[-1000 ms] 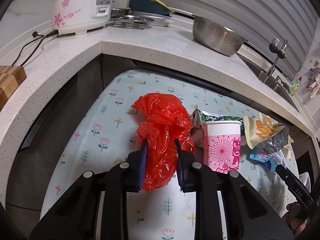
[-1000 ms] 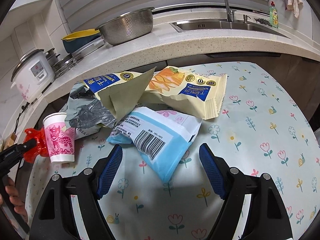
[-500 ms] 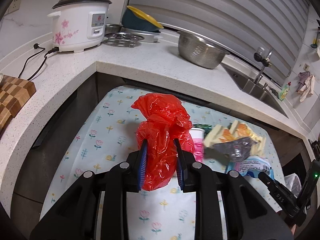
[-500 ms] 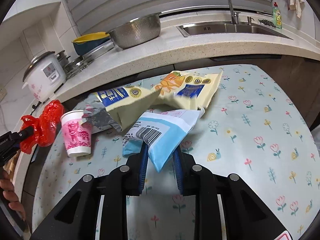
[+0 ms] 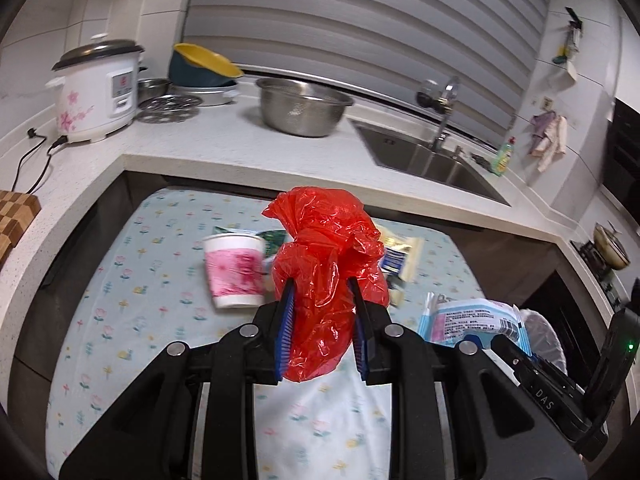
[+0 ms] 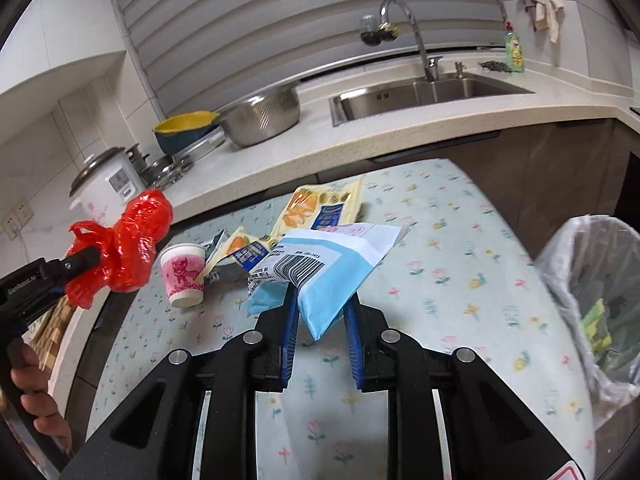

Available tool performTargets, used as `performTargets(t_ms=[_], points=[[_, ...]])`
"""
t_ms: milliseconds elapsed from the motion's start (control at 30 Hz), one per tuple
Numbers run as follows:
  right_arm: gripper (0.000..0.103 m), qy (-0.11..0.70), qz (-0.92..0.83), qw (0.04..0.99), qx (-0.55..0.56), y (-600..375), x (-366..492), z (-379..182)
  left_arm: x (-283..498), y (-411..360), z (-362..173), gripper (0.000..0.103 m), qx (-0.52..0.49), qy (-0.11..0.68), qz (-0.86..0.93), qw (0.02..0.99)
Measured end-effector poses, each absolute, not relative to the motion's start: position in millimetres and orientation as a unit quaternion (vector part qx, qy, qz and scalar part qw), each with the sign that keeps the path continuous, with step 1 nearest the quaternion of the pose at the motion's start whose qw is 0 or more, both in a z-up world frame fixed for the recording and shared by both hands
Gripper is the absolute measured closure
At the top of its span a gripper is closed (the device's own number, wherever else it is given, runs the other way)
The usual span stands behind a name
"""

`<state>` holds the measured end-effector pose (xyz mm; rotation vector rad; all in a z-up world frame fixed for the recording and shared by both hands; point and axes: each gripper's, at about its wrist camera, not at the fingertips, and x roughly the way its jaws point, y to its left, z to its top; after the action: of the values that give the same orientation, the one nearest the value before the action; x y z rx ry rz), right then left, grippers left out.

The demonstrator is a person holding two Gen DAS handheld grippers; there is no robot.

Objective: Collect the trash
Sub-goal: 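Carry the red bag and blue-white wrapper to the bin and open both grippers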

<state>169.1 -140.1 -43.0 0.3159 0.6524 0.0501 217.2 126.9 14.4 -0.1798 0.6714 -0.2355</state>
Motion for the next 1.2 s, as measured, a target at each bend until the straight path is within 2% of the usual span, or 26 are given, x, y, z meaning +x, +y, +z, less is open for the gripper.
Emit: performTargets(t_ms=[567,1200], points=[[0.082,0.271,-0.041,0.942,0.192,-254,71,-16,149,-19,31,0.079,-0.032,0.324,-0.215,0.921],[0.082,0.245,-0.1,0.937,0.23,-342,10,-17,112,-131,26,0.079,0.021,0.336,-0.287,0.897]])
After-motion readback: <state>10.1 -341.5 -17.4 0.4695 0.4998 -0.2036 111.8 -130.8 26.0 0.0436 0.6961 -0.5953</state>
